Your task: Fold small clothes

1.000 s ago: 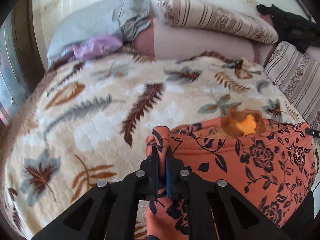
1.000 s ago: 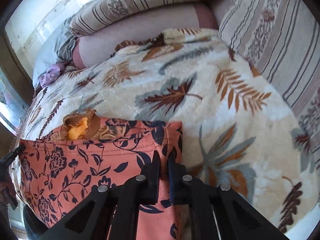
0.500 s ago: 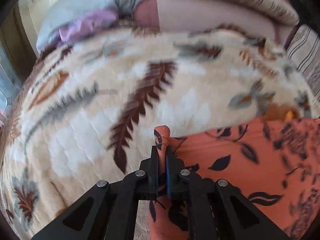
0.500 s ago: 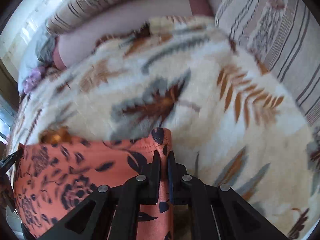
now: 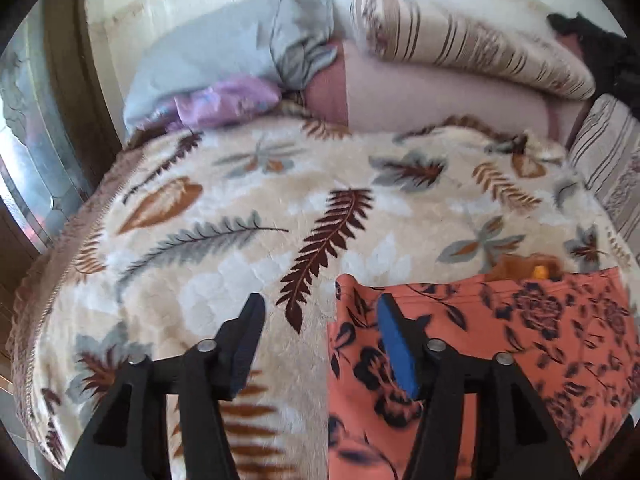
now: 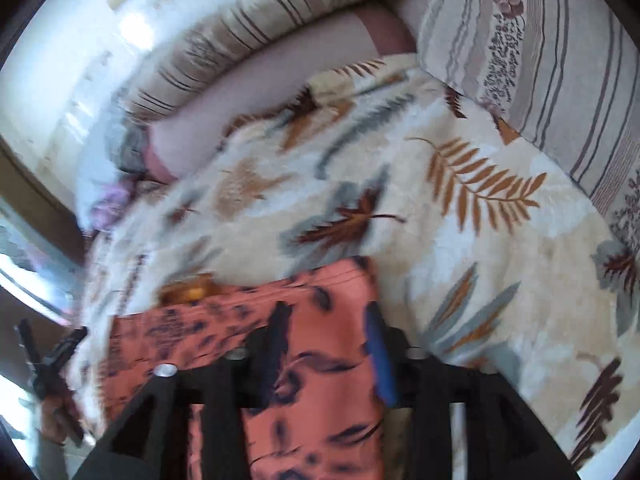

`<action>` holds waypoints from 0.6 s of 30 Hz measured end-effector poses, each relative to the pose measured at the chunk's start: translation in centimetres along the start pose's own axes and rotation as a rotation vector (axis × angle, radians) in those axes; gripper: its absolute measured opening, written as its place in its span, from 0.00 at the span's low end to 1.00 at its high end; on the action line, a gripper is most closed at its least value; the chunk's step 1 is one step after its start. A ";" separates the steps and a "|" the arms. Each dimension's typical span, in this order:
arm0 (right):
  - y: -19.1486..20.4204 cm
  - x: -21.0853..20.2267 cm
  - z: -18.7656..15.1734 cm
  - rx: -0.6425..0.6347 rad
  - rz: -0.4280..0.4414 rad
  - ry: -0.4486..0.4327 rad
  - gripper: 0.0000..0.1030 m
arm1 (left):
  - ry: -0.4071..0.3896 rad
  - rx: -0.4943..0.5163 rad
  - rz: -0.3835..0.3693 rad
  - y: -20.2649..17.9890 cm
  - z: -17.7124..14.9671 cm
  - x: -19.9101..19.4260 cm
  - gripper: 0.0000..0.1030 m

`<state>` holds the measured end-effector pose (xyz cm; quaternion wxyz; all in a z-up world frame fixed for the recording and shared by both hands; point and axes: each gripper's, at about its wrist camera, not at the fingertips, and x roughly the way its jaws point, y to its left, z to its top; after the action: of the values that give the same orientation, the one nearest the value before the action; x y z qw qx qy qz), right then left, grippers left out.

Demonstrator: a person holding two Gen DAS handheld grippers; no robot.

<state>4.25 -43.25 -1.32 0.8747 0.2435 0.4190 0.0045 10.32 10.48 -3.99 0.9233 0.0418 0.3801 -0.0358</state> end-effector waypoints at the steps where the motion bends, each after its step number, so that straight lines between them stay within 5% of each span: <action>1: 0.4 -0.9 -0.9 0.016 0.067 -0.010 0.79 | -0.021 -0.005 -0.014 -0.2 -0.9 -1.7 0.65; 6: 1.4 -0.4 -6.9 0.109 0.328 0.082 0.79 | 0.053 -0.012 -0.109 -1.9 -7.2 -3.2 0.65; 9: -1.2 4.0 -10.2 0.179 0.247 0.187 0.72 | 0.232 -0.004 -0.062 -2.4 -11.6 1.3 0.67; 10: -2.2 4.5 -10.8 0.221 0.267 0.183 0.60 | 0.199 -0.058 -0.089 -1.7 -11.9 1.1 0.68; 11: -2.8 4.0 -10.7 0.255 0.276 0.162 0.58 | 0.212 -0.081 -0.091 -1.3 -11.6 0.8 0.68; 14: -2.1 1.5 -9.9 0.240 0.221 0.131 0.65 | 0.146 -0.039 -0.013 -1.8 -9.9 -1.6 0.68; 18: -2.2 -1.9 -12.1 0.318 0.309 0.068 0.71 | 0.035 -0.013 -0.024 -2.8 -8.4 -4.5 0.68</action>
<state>-6.31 -40.44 -7.29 0.7995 0.4395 0.4015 0.0805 0.98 8.71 -6.86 0.9163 0.0317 0.3968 -0.0435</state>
